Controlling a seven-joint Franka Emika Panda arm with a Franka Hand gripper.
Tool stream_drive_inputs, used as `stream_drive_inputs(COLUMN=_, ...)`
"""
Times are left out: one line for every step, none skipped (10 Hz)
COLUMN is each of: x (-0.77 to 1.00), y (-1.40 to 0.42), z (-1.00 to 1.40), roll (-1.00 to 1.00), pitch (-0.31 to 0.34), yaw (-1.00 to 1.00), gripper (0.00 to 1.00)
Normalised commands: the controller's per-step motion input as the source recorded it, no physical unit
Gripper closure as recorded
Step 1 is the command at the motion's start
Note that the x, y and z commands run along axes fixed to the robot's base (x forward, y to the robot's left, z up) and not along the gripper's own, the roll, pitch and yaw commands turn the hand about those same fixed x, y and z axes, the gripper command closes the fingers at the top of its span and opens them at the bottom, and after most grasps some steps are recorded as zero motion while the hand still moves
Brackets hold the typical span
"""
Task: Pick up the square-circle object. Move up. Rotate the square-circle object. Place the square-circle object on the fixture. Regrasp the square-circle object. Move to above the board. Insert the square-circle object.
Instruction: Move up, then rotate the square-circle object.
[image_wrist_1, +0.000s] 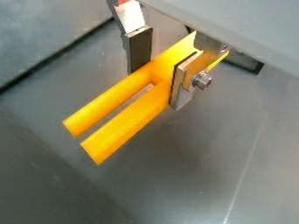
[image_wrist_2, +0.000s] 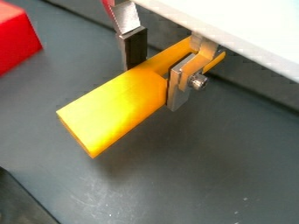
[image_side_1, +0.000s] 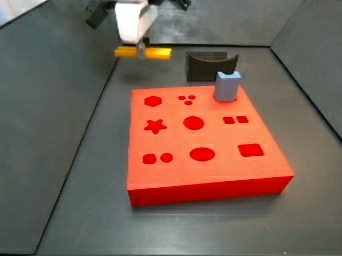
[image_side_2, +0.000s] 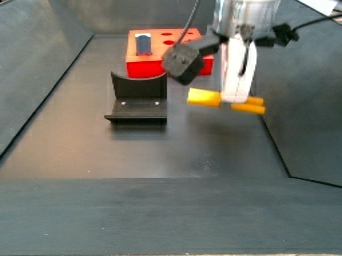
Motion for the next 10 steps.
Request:
stream_drive_inputs(x=-0.02, y=0.01, z=0.34, roll=0.05, pitch=0.076, yaw=-0.02, gripper=1.00)
stream_drive_inputs(x=-0.02, y=0.01, z=0.21, roll=0.07, pitch=0.081, yaw=-0.02, gripper=1.00)
stream_drive_inputs(x=0.41, y=0.31, z=0.83, roll=0.00, pitch=0.000, yaw=0.00, gripper=1.00)
stream_drive_inputs(x=0.36, y=0.27, z=0.72, roll=0.00, pitch=0.026, yaw=0.00, gripper=1.00)
stream_drive_inputs(x=0.23, y=0.17, z=0.60, roll=-0.01, pitch=0.078, yaw=-0.01, gripper=1.00)
stream_drive_inputs(x=0.16, y=0.12, z=0.51, roll=-0.01, pitch=0.086, yaw=-0.02, gripper=1.00)
stream_drive_inputs(x=0.07, y=0.07, z=0.34, roll=0.02, pitch=0.082, yaw=-0.02, gripper=1.00)
stream_drive_inputs(x=0.03, y=0.04, z=0.17, roll=0.04, pitch=0.086, yaw=-0.03, gripper=1.00)
stream_drive_inputs(x=0.00, y=0.00, z=0.00, roll=0.00, pitch=0.000, yaw=-1.00, gripper=1.00)
stream_drive_inputs(x=0.00, y=0.00, z=-0.03, roll=0.00, pitch=-0.001, yaw=-1.00, gripper=1.00)
